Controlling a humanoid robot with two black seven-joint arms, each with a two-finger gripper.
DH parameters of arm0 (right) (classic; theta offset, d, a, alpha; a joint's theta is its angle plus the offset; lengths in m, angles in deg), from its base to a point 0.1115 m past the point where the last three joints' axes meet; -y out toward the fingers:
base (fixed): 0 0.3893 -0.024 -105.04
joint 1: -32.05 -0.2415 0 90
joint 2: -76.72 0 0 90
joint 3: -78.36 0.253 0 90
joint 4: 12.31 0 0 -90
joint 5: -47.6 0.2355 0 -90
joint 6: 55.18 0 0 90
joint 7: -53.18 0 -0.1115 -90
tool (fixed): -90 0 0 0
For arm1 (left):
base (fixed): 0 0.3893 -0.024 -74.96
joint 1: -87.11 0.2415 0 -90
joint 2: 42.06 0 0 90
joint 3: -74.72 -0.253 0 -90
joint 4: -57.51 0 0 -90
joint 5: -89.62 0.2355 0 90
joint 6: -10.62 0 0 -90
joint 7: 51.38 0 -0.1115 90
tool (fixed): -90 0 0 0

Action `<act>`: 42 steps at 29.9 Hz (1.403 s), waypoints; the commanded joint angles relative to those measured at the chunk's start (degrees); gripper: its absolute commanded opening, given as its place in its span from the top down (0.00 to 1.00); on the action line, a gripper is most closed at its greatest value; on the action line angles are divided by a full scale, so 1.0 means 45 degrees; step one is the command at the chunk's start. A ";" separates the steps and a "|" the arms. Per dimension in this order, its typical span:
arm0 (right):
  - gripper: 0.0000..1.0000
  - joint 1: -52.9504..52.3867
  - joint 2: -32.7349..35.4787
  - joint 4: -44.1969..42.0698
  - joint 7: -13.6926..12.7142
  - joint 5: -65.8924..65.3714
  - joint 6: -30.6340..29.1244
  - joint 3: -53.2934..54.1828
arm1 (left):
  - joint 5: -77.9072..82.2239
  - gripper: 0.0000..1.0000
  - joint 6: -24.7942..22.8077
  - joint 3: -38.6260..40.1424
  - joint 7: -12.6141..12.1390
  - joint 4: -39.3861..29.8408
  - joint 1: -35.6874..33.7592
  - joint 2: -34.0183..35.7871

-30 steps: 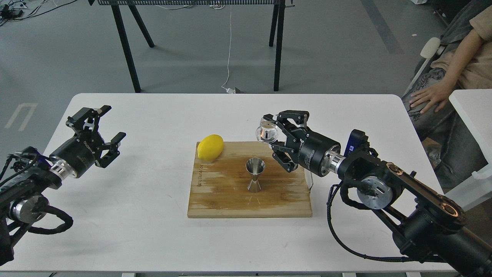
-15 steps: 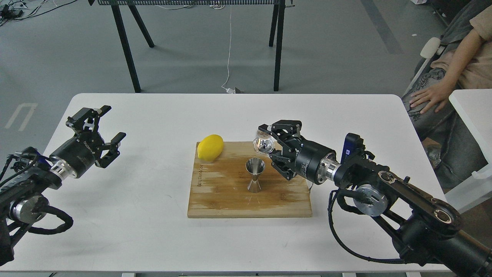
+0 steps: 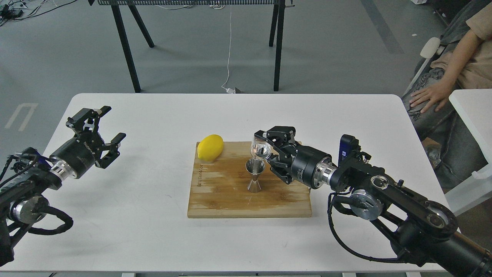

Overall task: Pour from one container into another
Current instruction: 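Position the clear glass above the jigger and begin tilting it, then tilt the clear glass with the right gripper to pour into the jigger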

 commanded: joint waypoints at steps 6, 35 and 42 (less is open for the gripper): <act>0.63 -0.0019 -0.0109 -0.0055 0.0037 -0.0501 0.0001 -0.0250 | 0.0000 0.08 0.0000 -0.0001 0.0000 0.0000 0.0000 0.0000; 0.63 -0.0351 -0.0284 -0.0309 0.0154 -0.2552 0.0001 -0.0933 | 0.0000 0.08 0.0000 0.0019 0.0000 0.0000 0.0039 0.0000; 0.63 -0.0371 -0.0284 -0.0309 0.0154 -0.3195 0.0001 -0.0972 | 0.0000 0.08 0.0000 0.0019 0.0000 0.0000 0.0039 0.0000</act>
